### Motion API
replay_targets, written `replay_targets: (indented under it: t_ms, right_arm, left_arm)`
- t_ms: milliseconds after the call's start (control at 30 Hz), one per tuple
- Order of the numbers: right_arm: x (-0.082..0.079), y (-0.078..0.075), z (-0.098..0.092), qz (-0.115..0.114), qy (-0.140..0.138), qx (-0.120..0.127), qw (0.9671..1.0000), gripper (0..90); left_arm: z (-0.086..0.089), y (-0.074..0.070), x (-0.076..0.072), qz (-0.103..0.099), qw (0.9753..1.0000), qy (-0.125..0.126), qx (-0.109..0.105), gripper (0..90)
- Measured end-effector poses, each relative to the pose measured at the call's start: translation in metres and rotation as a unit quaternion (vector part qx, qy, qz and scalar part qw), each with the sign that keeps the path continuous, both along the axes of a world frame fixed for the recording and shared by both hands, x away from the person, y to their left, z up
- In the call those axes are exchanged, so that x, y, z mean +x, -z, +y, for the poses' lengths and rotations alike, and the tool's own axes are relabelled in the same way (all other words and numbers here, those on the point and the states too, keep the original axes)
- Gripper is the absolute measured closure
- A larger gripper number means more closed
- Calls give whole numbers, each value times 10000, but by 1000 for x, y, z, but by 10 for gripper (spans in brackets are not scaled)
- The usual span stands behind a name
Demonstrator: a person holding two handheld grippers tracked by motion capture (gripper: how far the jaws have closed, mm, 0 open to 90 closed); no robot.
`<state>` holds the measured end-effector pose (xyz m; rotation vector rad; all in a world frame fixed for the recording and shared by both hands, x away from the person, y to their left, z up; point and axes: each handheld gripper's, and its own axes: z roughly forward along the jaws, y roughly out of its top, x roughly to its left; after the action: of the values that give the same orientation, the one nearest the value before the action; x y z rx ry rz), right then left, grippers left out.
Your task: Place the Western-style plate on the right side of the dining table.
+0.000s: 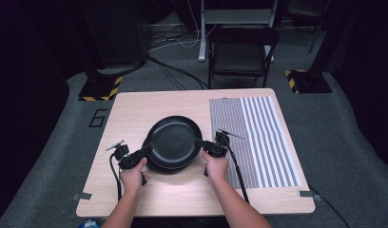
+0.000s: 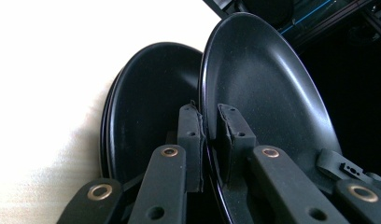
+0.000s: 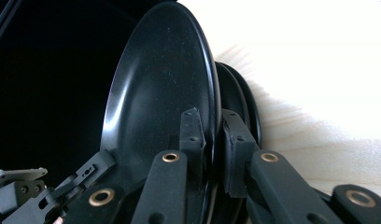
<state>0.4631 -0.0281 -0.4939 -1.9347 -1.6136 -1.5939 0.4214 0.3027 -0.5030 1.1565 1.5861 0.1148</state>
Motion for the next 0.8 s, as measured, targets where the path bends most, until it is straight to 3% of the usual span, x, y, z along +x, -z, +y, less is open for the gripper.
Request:
replay_targets:
  t_ms: [400,567,800]
  right_arm:
    - [-3,-11,5,-52,-71,35,10000,810]
    - [-3,-19,6,-232,-80,-3,9997,812]
    - [-4,-27,5,-293,-68,3,9995,812]
  left_arm:
    - [6,-13,-3,-77,10000,-12,19,808]
    - [6,-20,-2,-147,9999,-67,-15,807]
    - [5,-26,-1,-196,9998,-60,13,806]
